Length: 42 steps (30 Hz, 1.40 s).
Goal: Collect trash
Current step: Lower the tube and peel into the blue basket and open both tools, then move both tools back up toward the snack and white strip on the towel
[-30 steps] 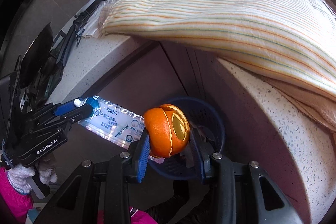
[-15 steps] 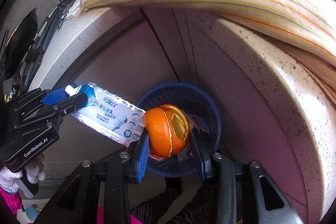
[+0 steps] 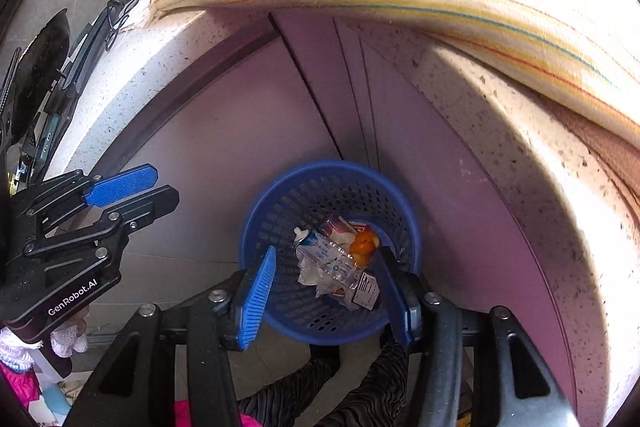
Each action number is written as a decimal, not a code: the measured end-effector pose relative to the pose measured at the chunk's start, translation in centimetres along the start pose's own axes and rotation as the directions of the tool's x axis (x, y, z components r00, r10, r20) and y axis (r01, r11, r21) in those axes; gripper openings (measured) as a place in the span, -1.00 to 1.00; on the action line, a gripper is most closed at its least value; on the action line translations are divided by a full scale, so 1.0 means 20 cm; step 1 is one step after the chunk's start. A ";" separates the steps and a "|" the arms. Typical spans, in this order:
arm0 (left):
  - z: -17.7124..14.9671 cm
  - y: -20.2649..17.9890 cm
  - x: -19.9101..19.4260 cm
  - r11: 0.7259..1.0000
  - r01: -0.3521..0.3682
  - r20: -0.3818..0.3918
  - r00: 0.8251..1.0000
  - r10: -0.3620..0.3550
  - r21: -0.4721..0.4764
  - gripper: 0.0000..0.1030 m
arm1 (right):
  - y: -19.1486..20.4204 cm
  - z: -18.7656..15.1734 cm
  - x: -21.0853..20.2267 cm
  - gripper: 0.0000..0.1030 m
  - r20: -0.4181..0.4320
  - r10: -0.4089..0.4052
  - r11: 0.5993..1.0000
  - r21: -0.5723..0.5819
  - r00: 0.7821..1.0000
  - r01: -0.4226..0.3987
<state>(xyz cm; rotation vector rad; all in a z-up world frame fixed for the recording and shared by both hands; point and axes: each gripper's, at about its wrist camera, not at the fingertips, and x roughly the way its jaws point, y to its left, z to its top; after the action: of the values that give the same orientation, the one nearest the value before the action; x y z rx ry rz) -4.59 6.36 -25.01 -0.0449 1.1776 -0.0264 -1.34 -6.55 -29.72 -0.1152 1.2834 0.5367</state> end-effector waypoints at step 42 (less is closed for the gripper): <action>0.66 -0.05 -0.44 0.993 0.043 0.298 0.955 -0.009 -0.109 0.09 | -0.36 0.54 -0.84 0.66 0.337 0.010 1.000 0.014 0.942 -0.016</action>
<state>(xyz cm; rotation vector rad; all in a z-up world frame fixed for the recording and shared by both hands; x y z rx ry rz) 4.33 5.97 -11.75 -0.1602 0.8762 0.0242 8.33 -14.18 -12.41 0.0001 0.9539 0.5318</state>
